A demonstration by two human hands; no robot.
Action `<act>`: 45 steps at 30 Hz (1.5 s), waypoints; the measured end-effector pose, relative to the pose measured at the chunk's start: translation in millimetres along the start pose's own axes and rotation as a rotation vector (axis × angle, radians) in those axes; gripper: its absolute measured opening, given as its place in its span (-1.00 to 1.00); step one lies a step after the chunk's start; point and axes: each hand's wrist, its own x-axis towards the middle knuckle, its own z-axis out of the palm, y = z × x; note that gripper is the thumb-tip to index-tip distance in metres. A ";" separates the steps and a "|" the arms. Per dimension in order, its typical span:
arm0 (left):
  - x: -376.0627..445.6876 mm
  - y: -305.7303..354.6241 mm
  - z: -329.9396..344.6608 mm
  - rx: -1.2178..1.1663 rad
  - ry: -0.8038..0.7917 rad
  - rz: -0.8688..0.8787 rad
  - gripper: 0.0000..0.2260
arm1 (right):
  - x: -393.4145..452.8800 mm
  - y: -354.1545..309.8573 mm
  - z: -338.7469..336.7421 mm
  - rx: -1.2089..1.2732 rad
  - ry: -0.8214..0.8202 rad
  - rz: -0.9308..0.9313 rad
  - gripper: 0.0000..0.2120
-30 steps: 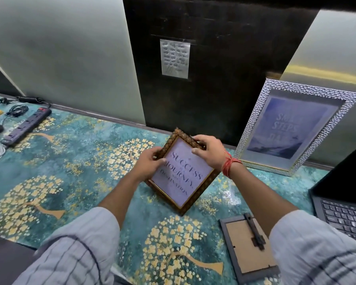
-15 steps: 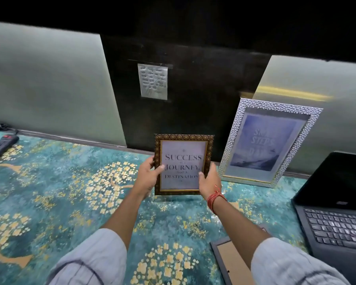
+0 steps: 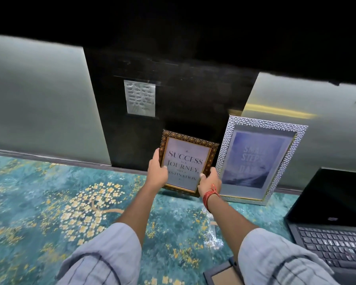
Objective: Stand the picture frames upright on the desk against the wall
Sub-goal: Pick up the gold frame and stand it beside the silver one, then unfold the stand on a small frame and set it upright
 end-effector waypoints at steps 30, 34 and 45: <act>-135.7 10.3 27.2 0.209 -0.196 -0.123 -0.22 | -57.6 12.1 -36.3 -0.125 -0.546 -0.123 -0.19; -180.0 3.0 47.1 0.268 -0.305 -0.160 -0.31 | -84.2 44.5 -69.6 -0.064 -0.532 -0.102 -0.42; -305.9 -64.6 116.6 0.872 -0.682 0.086 0.24 | -108.8 173.0 -160.6 -0.740 -0.663 -0.210 -0.70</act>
